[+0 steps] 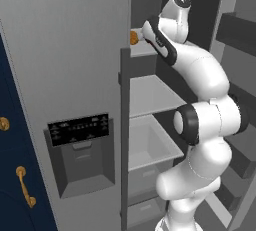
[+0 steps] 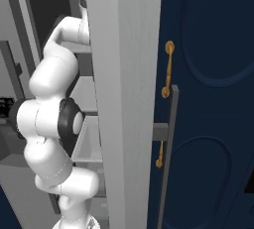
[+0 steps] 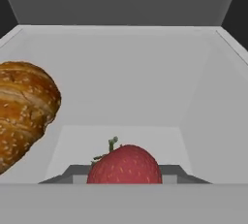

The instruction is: Take the strawberry from the fridge and place it on top of the pancake, located on the dining counter.

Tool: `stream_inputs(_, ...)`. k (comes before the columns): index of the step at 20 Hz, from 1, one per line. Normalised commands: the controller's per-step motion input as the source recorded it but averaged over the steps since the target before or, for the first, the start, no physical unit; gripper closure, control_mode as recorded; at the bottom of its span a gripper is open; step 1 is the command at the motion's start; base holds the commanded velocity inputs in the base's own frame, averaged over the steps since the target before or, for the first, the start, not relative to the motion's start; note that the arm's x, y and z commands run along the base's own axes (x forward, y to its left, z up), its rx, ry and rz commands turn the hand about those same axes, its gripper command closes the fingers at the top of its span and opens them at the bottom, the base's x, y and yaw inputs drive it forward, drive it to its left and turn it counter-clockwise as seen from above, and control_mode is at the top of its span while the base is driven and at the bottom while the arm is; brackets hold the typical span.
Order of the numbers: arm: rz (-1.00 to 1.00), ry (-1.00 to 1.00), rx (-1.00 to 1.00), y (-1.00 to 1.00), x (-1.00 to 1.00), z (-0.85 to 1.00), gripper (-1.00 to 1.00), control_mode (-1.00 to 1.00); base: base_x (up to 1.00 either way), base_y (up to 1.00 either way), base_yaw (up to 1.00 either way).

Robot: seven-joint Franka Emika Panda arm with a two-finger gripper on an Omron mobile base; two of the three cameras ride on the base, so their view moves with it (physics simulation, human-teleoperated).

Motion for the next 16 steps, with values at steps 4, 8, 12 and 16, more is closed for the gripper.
stream_inputs(4,-0.16,-0.17,0.0,0.01,-0.48,0.0,1.0,-1.0,0.0,0.0,0.0)
stream_inputs(8,-0.25,-0.13,0.03,0.0,-0.67,0.03,1.0,-1.0,0.0,0.0,0.0)
stream_inputs(12,-0.23,-0.11,0.13,0.0,-0.72,0.04,1.0,-1.0,0.0,0.0,0.0)
stream_inputs(16,-0.15,-0.01,0.1,0.03,-1.0,0.38,1.0,-1.0,0.0,0.0,0.0)
